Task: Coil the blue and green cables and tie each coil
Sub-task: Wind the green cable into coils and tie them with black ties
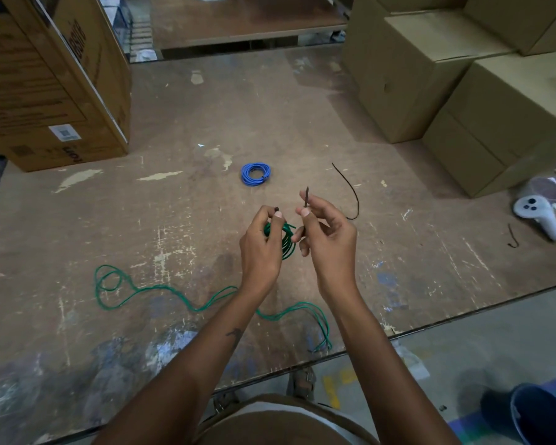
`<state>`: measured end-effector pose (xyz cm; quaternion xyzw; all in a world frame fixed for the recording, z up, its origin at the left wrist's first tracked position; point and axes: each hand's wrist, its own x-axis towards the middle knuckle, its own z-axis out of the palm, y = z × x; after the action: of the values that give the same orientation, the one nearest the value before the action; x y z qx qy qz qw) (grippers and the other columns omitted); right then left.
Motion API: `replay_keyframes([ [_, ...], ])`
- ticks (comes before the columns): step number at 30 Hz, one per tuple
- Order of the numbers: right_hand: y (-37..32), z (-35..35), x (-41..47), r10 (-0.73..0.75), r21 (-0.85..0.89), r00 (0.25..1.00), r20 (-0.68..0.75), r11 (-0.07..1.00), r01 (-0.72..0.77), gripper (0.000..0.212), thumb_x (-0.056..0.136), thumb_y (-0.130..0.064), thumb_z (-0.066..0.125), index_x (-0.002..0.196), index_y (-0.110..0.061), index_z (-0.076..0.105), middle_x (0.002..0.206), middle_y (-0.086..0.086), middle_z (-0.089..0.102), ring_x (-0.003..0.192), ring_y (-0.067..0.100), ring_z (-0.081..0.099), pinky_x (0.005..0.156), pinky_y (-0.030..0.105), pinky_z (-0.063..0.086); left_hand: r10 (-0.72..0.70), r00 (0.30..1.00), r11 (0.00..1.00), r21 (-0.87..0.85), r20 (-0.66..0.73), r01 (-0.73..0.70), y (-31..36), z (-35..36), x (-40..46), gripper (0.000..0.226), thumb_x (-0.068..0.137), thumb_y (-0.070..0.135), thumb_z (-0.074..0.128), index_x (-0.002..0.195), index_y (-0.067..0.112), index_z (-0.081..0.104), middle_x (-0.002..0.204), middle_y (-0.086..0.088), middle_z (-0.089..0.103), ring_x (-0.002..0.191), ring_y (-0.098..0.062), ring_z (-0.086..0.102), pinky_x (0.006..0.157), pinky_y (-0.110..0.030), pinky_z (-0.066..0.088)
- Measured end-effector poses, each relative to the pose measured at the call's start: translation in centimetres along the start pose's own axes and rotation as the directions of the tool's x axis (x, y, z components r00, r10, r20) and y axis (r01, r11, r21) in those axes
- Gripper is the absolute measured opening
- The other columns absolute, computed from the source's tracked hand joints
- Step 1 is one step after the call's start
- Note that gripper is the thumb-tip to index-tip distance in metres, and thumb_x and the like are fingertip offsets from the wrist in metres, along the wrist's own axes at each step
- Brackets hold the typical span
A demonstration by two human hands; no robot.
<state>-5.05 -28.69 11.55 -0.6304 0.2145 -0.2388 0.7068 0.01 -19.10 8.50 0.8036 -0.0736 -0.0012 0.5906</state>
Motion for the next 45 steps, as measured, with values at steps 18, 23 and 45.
replay_keyframes([
  [18,-1.0,1.9,-1.4,-0.309,-0.565,0.951,0.007,0.784,0.259,0.010,0.096,-0.025,0.074,0.103,-0.022,0.082,0.091,-0.009,0.072,0.080,0.006,0.067,0.076,0.029,0.056,0.214,0.977,0.975,0.051,0.017,-0.215,0.0,-1.2,-0.2,0.019,0.110,0.036,0.051,0.098,0.024,0.061,0.066,-0.002,0.067,0.058,-0.023,0.064,0.058,-0.047,0.051],
  [23,-1.4,2.2,-1.4,-0.288,-0.531,0.957,-0.018,0.814,0.235,0.009,0.094,-0.023,0.075,0.099,-0.022,0.083,0.090,-0.010,0.072,0.081,0.007,0.069,0.076,0.029,0.057,0.211,0.977,0.975,0.068,0.037,-0.213,0.1,-1.4,0.1,0.019,0.109,0.035,0.051,0.097,0.024,0.061,0.064,-0.004,0.066,0.058,-0.024,0.063,0.057,-0.047,0.051],
  [45,-1.9,1.6,-0.9,-0.246,-0.569,0.968,-0.040,0.802,0.181,0.014,0.099,-0.027,0.071,0.104,-0.023,0.083,0.098,-0.010,0.079,0.085,0.005,0.072,0.080,0.030,0.059,0.340,0.933,0.921,0.158,0.116,-0.355,0.5,-1.4,0.2,0.018,0.112,0.026,0.051,0.095,0.021,0.058,0.060,0.004,0.054,0.059,-0.023,0.055,0.068,-0.041,0.045],
])
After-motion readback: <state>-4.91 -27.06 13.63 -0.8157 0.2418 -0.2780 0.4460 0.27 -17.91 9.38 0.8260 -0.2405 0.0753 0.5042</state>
